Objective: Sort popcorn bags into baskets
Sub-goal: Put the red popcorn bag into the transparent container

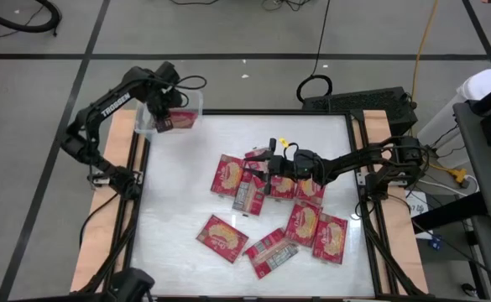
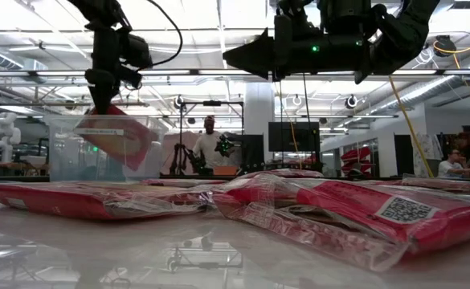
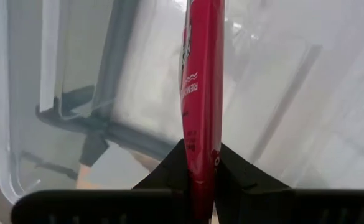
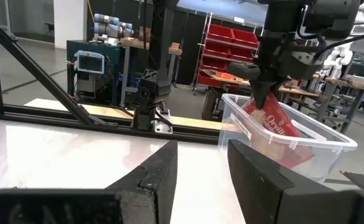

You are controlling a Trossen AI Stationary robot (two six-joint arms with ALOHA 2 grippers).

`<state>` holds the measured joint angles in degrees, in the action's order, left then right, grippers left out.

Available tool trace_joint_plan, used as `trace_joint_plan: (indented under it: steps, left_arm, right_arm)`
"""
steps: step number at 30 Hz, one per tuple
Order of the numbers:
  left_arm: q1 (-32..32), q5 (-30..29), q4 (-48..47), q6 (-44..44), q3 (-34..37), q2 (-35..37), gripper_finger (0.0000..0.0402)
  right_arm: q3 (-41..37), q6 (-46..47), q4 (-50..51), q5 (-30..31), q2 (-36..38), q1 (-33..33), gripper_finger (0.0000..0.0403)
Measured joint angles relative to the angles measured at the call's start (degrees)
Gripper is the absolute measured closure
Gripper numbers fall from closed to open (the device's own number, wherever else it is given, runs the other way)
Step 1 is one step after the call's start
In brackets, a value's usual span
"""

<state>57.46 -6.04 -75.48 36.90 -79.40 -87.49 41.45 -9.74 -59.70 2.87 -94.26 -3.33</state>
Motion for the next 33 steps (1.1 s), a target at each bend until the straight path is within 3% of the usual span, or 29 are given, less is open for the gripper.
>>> trace_joint_plan:
  steps: [8, 15, 23, 28, 33]
  left_arm:
    - [1.76, 0.02, 0.03, -2.49, 0.04, -2.72, 0.0355]
    - [1.77, -0.51, 0.18, -2.57, 0.04, -5.65, 0.0302]
    - [1.74, -12.13, 2.47, -7.63, 0.04, -5.89, 0.0249]
    - [0.57, -12.51, 2.8, -10.2, 0.04, -5.85, 0.0252]
    - [-2.08, -11.14, 7.05, -16.65, 0.09, -3.36, 0.0292]
  right_arm:
    - [0.0, 0.0, 0.0, -0.15, 0.0, 0.06, 0.0268]
    - [0.0, -0.03, 0.0, -0.17, 0.0, 0.06, 0.0268]
    - [0.0, -0.17, 0.0, -0.17, -0.01, 0.06, 0.0268]
    - [0.0, -0.17, 0.0, -0.17, -0.02, 0.06, 0.0268]
    - [0.0, -0.17, 0.0, -0.17, -0.02, 0.06, 0.0268]
